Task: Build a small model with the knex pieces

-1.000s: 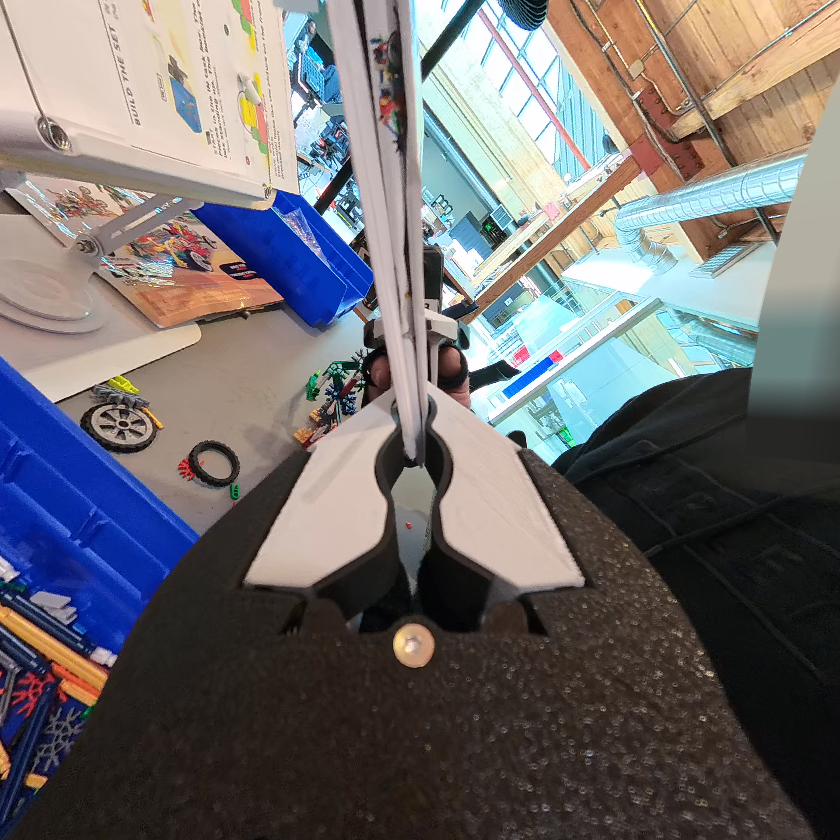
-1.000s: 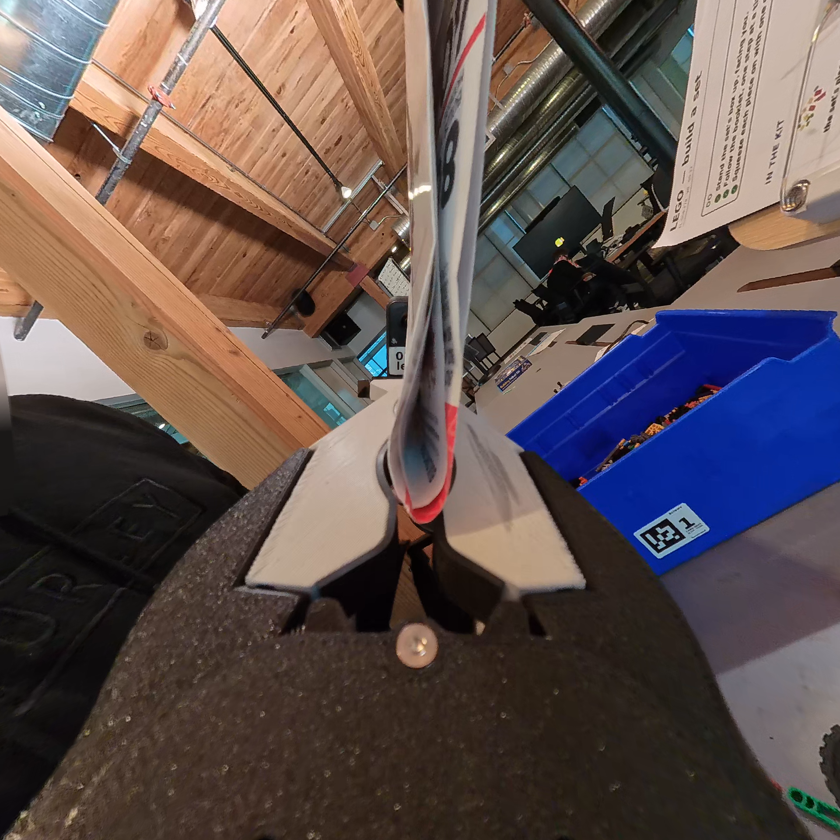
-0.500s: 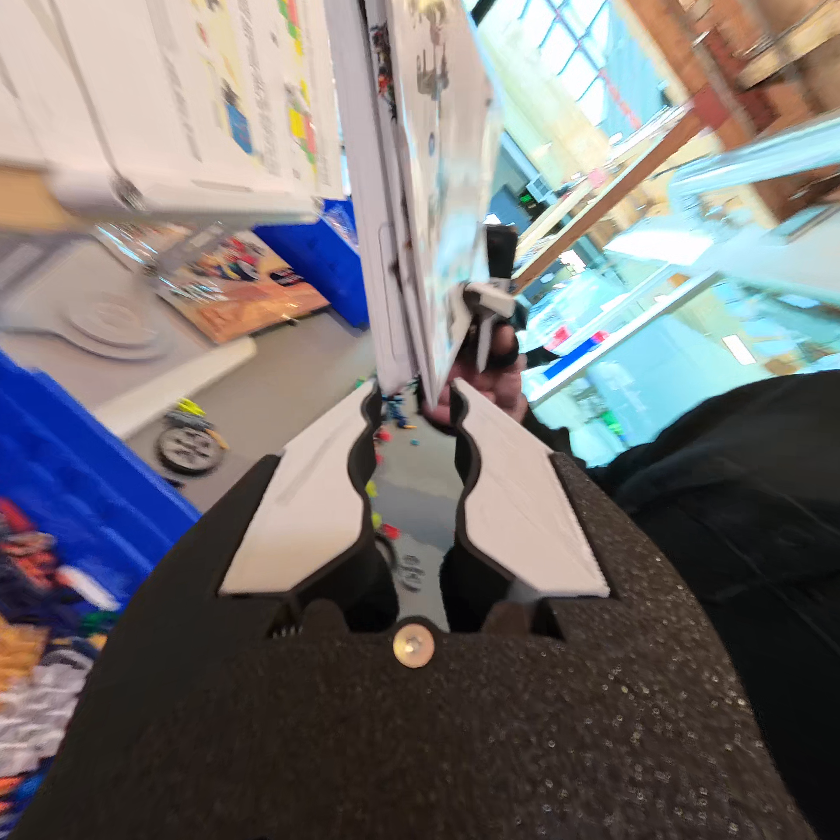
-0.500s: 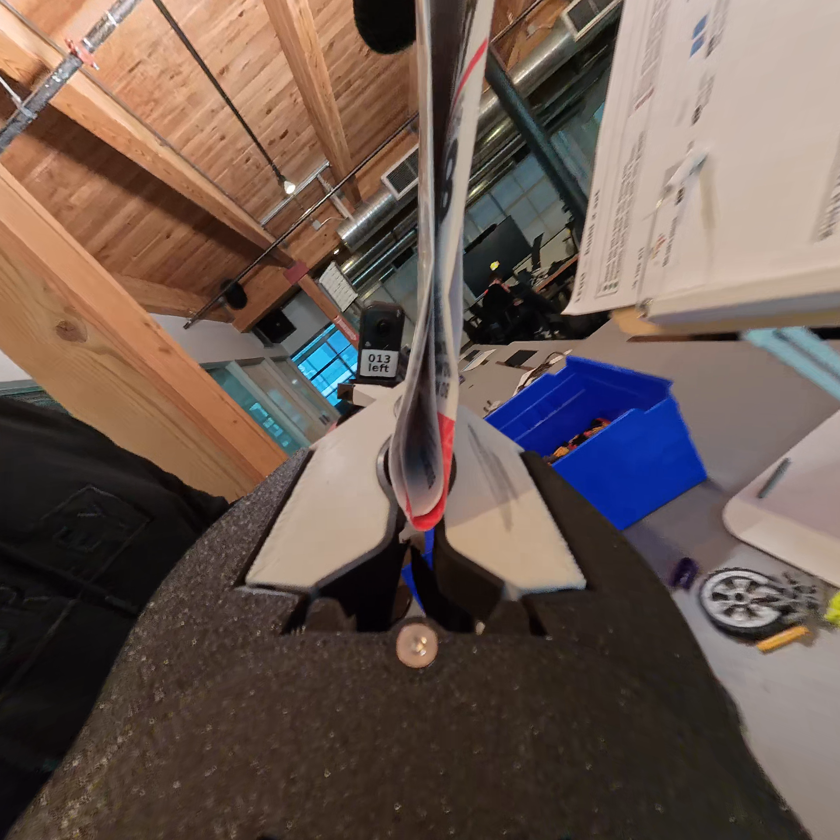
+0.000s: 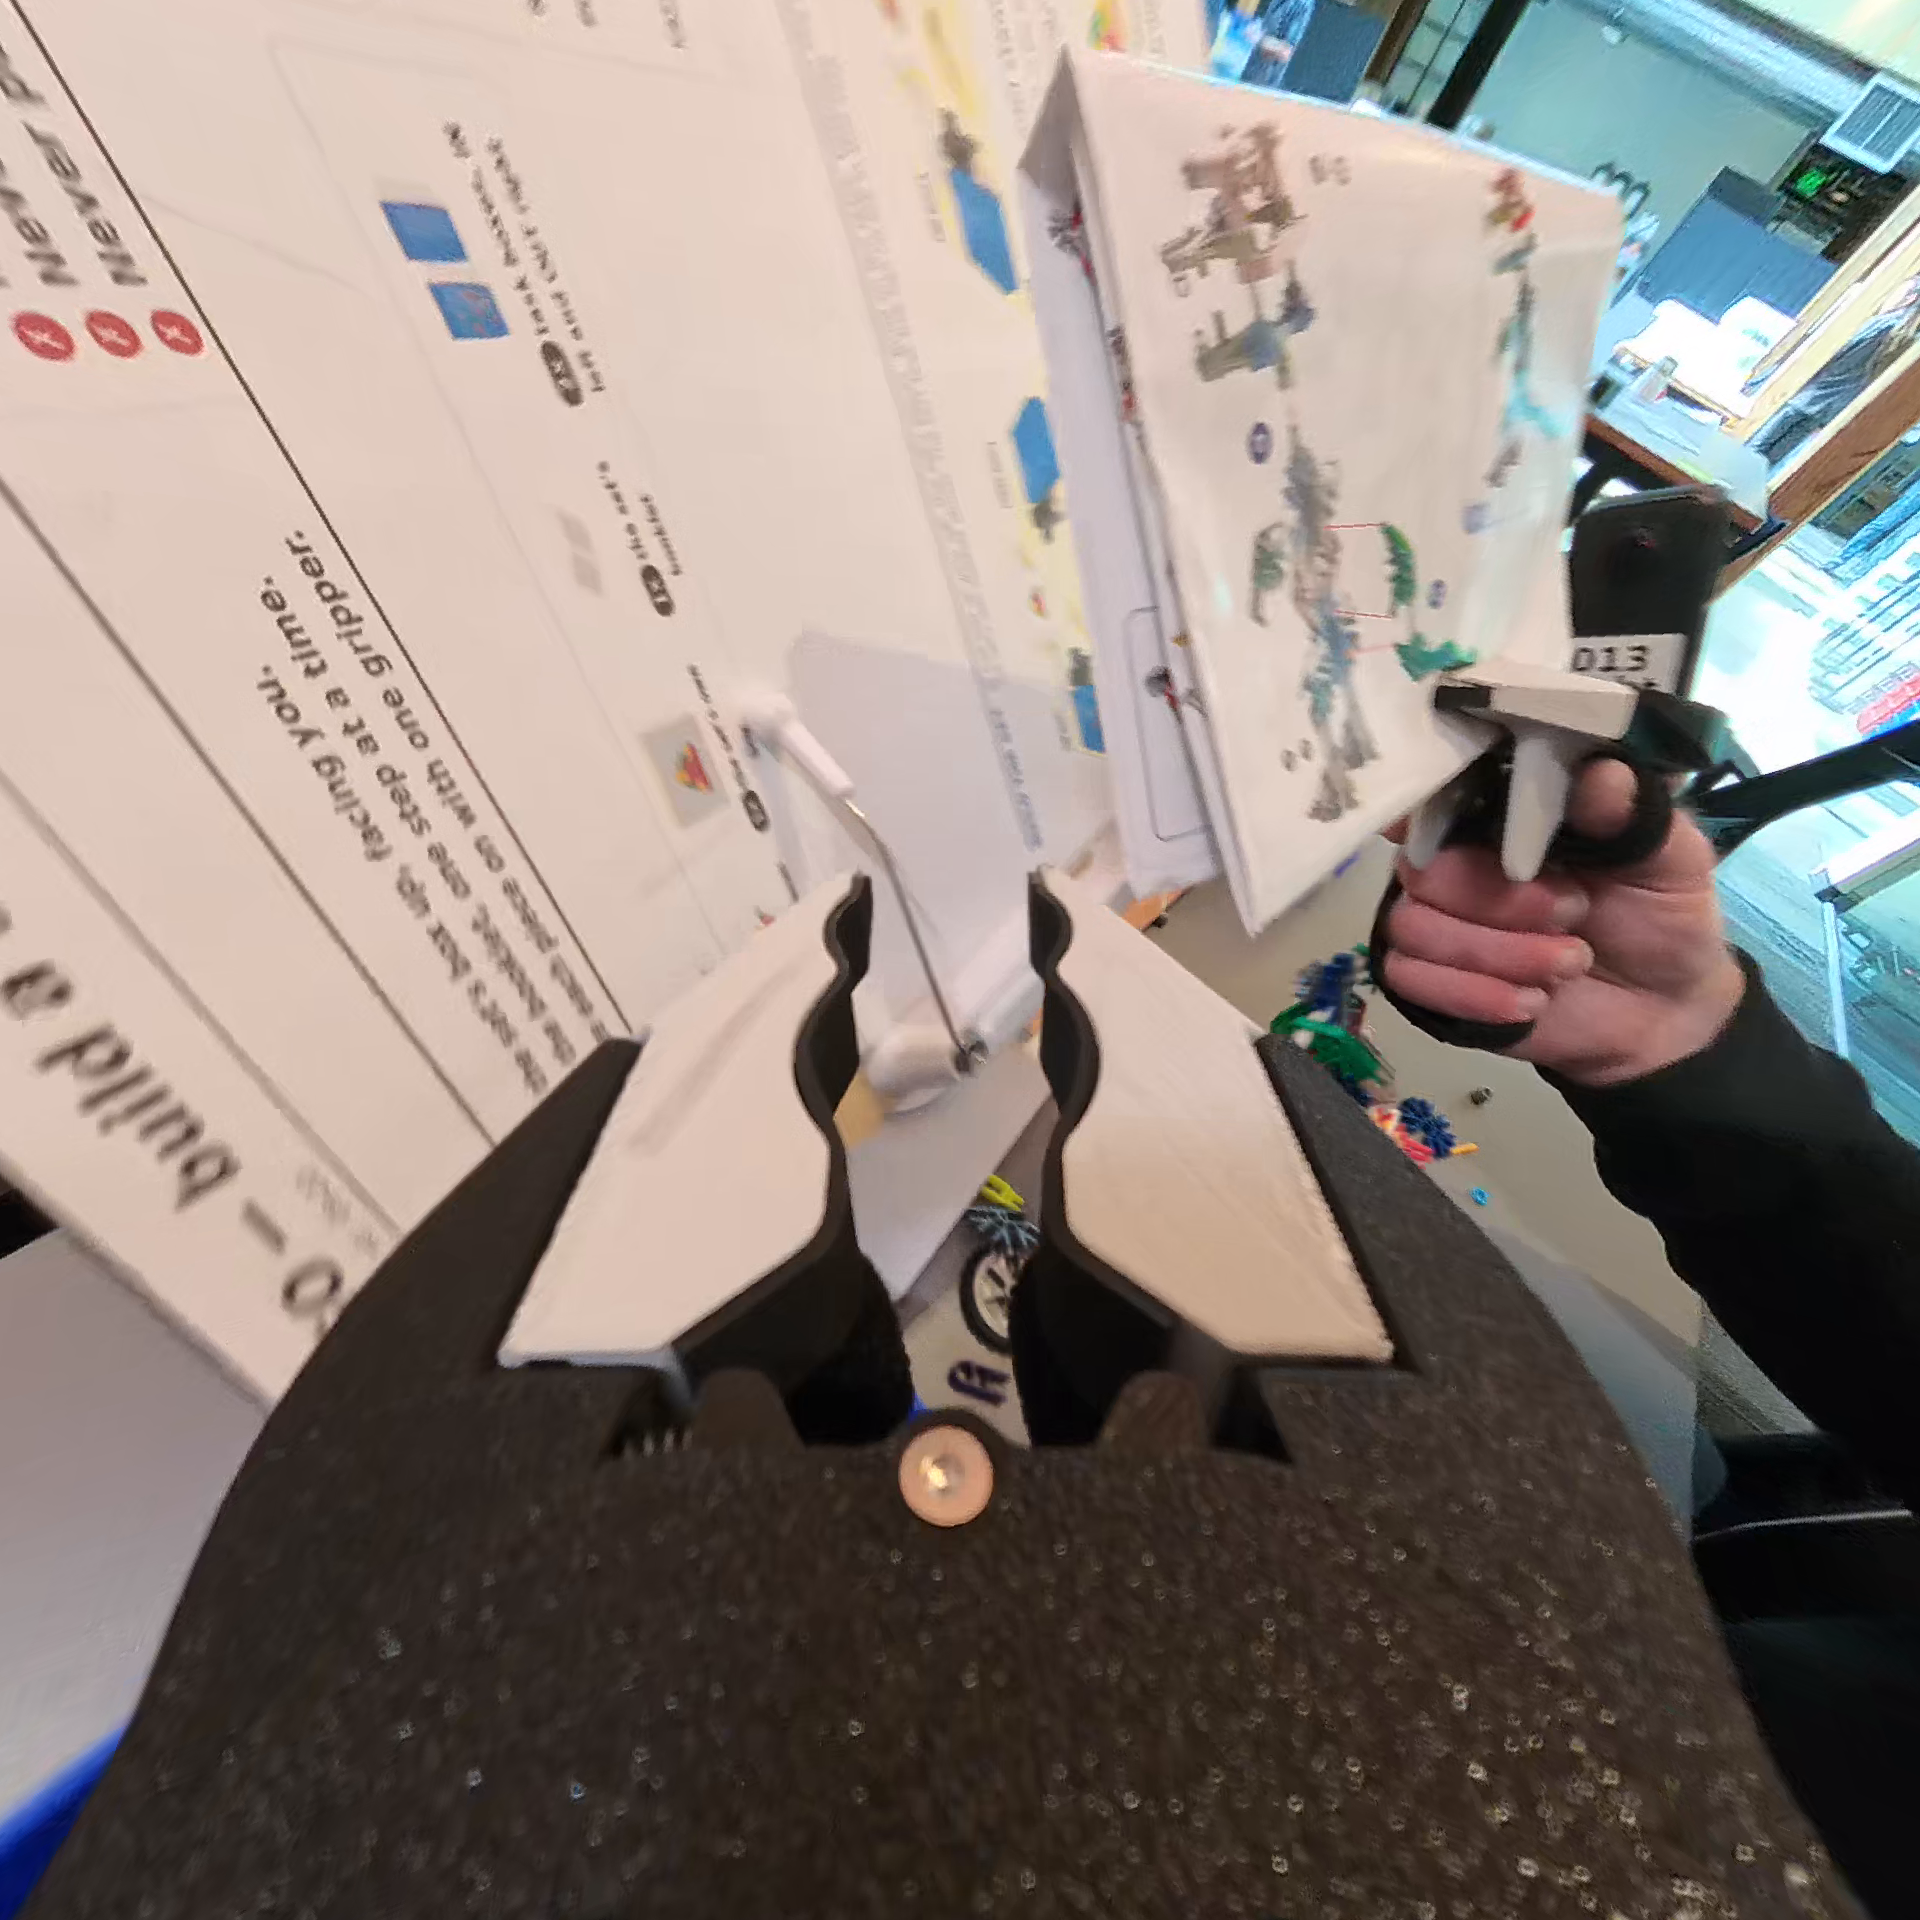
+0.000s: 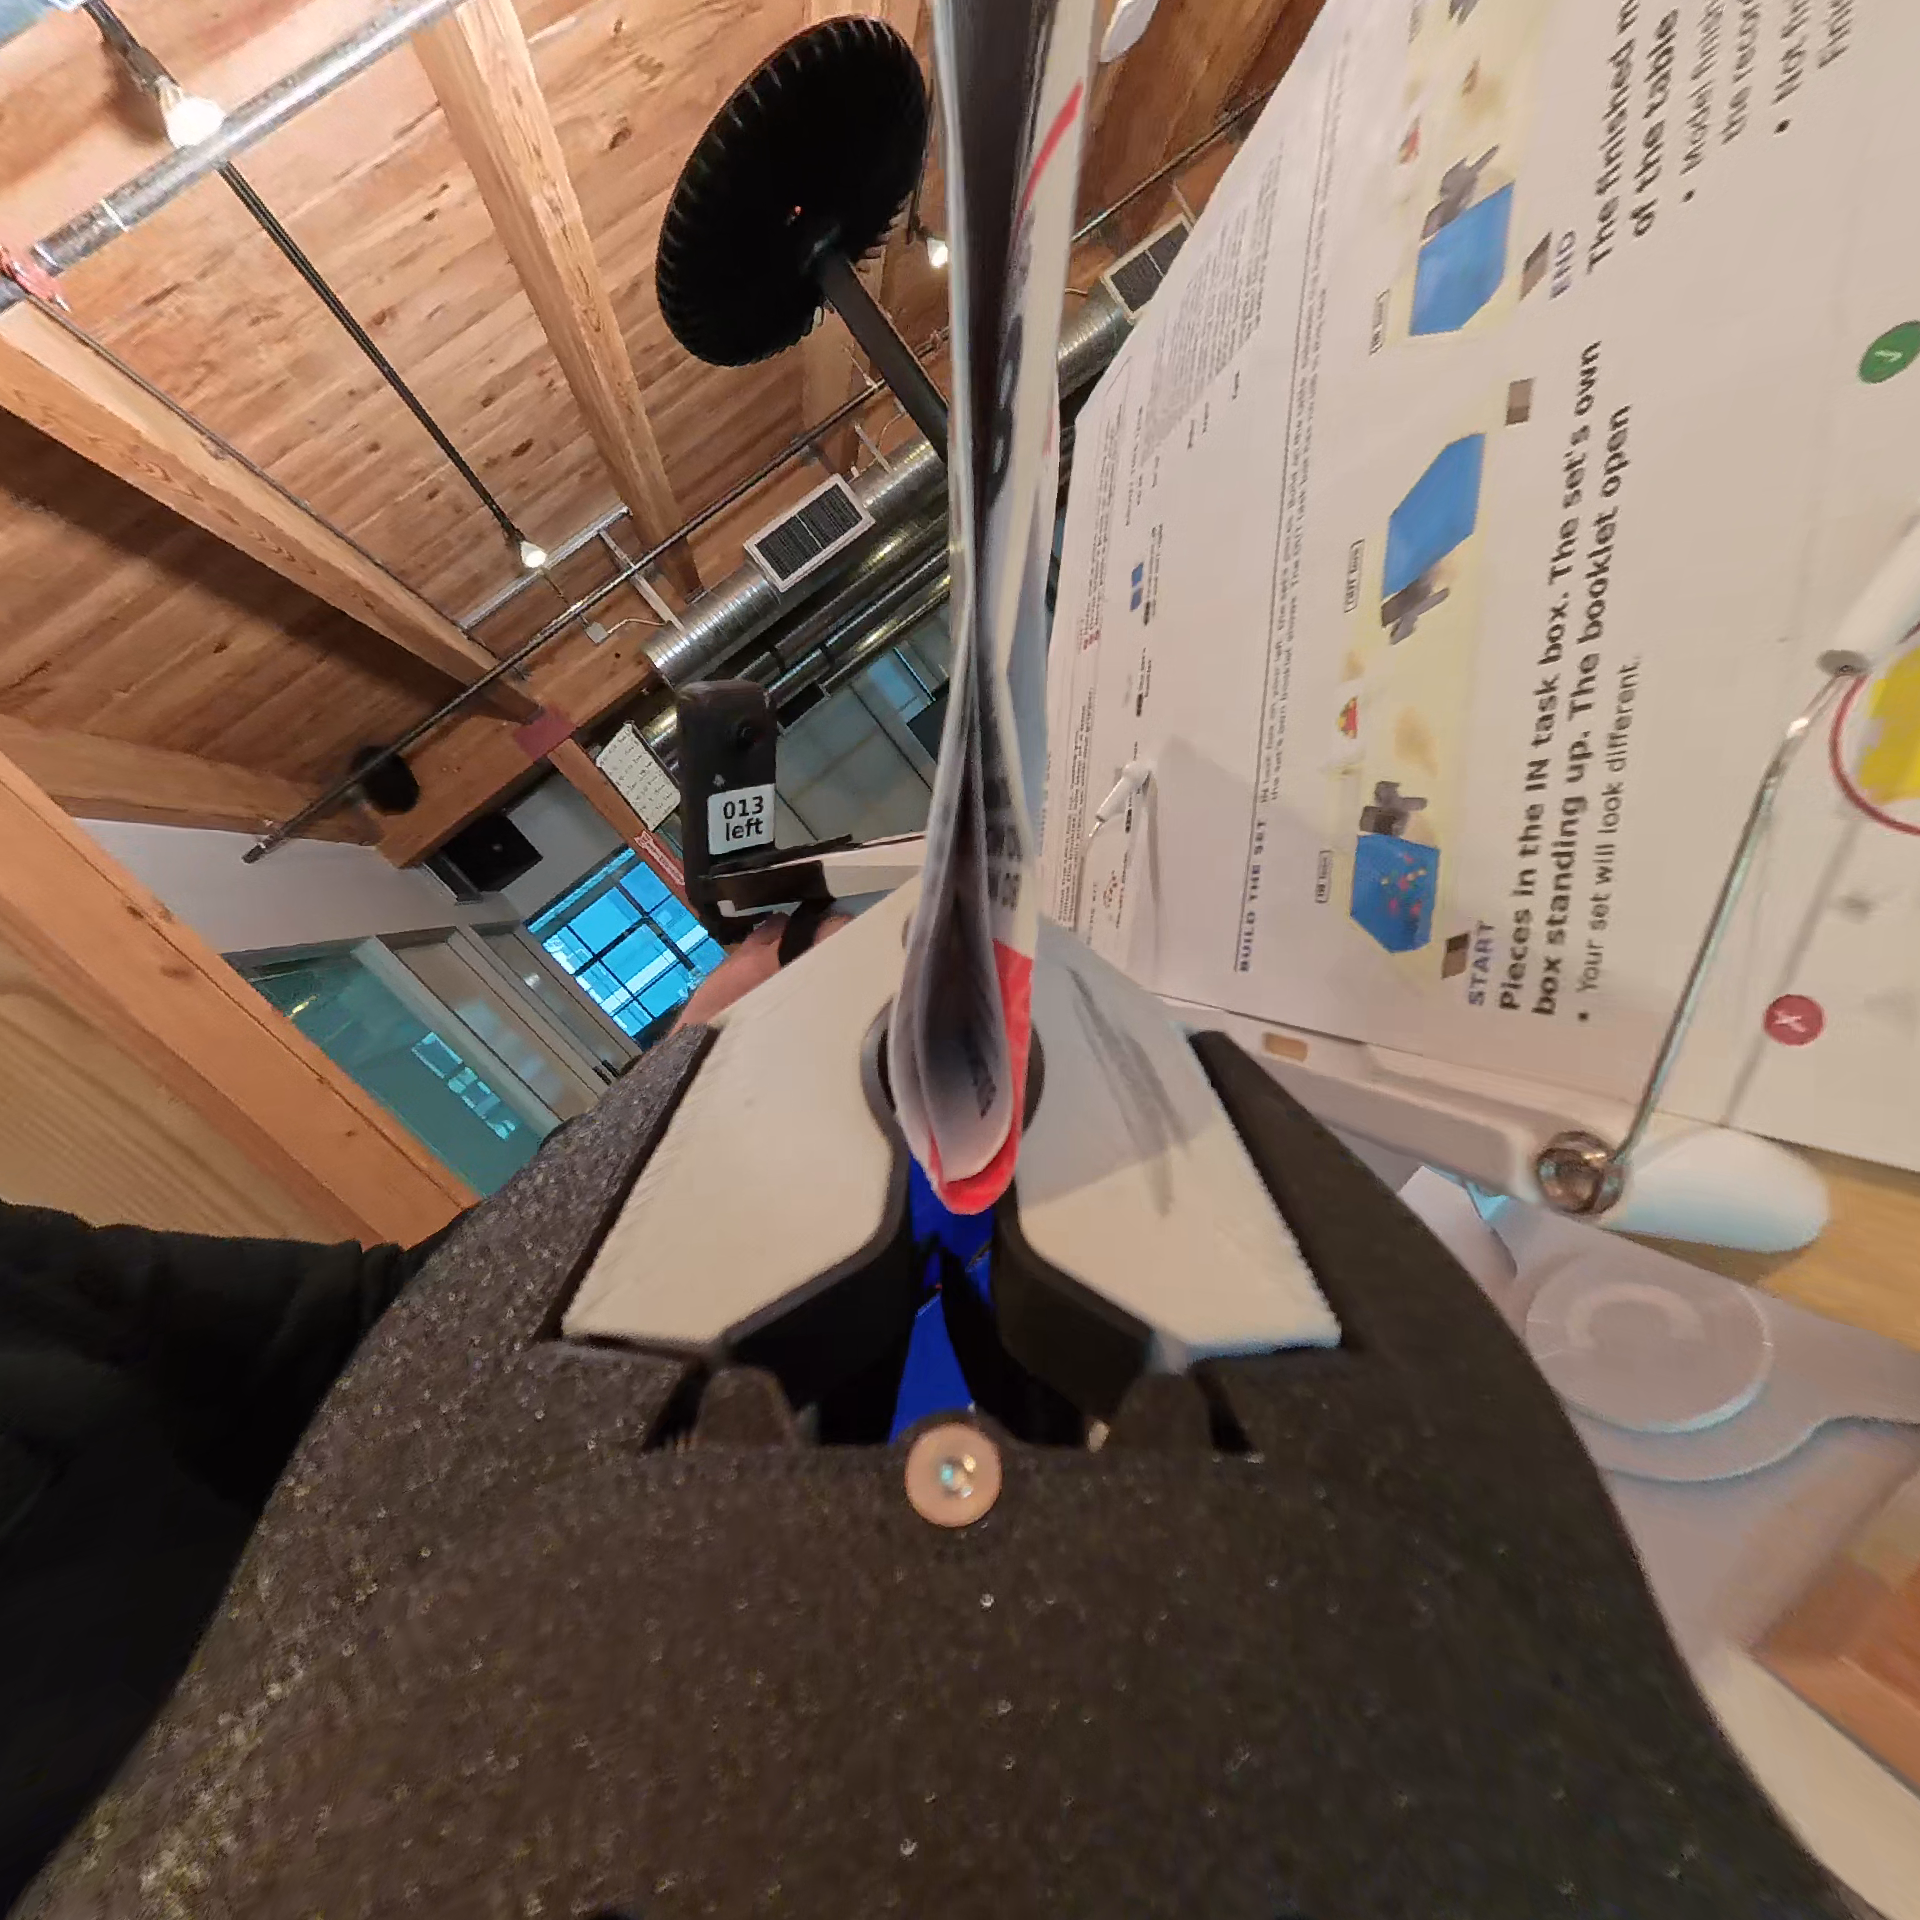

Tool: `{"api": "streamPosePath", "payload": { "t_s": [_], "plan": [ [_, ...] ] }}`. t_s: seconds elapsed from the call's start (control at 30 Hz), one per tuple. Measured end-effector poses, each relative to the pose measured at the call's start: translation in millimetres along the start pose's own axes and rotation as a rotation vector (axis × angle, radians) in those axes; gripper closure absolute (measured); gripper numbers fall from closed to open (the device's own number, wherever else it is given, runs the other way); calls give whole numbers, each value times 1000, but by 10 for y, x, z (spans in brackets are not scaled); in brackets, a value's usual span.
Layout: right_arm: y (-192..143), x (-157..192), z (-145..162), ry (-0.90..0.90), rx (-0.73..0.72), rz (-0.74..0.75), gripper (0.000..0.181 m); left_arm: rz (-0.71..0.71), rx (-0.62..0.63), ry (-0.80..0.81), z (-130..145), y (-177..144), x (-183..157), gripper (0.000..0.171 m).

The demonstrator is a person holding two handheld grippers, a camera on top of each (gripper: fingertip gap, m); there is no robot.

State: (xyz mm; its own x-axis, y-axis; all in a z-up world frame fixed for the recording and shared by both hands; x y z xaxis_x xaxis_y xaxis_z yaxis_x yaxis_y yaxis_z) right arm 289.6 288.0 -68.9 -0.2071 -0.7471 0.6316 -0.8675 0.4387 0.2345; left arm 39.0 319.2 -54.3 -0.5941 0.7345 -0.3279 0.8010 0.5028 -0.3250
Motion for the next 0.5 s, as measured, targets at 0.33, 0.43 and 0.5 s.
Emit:
{"api": "streamPosePath", "payload": {
  "t_s": [0.33,0.43,0.5],
  "plan": [
    [88,-248,-51,-13,42,81,181,-43,39,-30,80,349,152,162],
    [122,-292,-53,-37,69,122,181,-18,48,-25,77,391,135,169],
    [153,-305,-49,-52,84,142,181,-13,41,-22,78,409,124,171]
  ]
}}
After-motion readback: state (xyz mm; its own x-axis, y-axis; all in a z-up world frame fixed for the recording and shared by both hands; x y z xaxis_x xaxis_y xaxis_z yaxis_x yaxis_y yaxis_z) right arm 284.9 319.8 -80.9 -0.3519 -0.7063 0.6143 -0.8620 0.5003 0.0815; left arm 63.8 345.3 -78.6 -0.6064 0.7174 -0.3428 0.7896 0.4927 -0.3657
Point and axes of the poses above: each gripper's, where its closed fingertips meet, y out along the fingers, z out of its underside, x = y × z across the jaws, the point moved 7 cm from there along -y, back along the fingers, and after that the axes turned 2 degrees about z, right-handed, at the moved point
